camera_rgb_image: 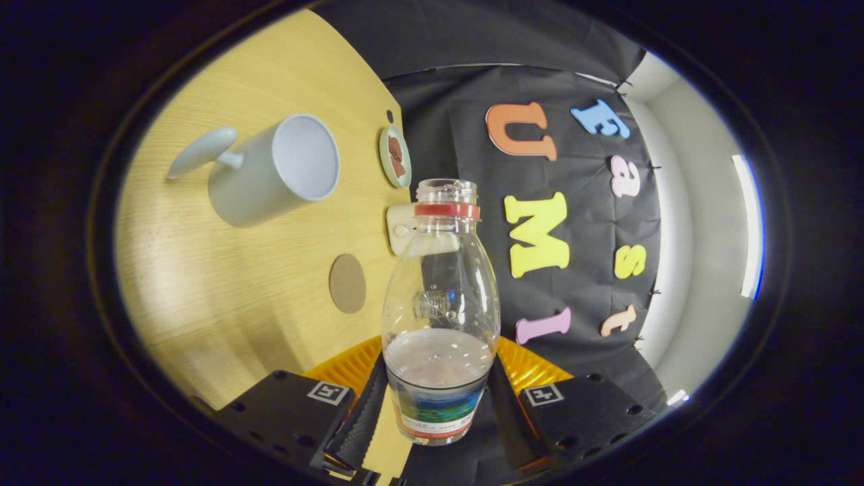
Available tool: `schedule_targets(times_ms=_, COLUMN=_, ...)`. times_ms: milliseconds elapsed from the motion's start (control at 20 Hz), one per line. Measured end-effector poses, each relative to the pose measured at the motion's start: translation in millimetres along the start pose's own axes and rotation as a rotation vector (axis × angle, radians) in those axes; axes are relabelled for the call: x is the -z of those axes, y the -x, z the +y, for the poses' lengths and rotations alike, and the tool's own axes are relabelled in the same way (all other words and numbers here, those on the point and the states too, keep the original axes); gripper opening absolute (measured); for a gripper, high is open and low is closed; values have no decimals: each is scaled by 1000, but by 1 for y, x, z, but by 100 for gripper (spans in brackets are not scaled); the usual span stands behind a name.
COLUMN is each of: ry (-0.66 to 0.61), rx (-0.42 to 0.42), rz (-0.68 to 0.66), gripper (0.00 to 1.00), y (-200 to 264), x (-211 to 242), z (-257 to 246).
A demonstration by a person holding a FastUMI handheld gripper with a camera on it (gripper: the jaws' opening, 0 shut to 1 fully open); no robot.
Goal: Take the bottle from table, then pour the juice into the cup, finally place the bottle on the coaster
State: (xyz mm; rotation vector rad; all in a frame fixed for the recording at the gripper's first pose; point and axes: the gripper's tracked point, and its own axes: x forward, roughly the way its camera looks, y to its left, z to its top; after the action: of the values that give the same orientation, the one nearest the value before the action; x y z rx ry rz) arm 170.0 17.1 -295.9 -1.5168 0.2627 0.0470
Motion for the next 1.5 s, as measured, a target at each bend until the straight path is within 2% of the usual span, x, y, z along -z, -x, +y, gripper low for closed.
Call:
schedule_targets(times_ms=450, ry=143, rx=13, rz=-1, gripper=79, y=5, x=-10, z=2)
schedule_targets(times_ms=1000, ry=220, rx=-33, rz=36, gripper=79, y=6, x=-7, z=3)
schedule_targets(times_ms=1200, ry=263, rx=-23, rz=34, gripper=79, y=7, x=-8, z=-1)
schedule_targets(times_ms=1500, ry=266, rx=-51, rz=54, gripper=79, y=10, x=-6, z=2)
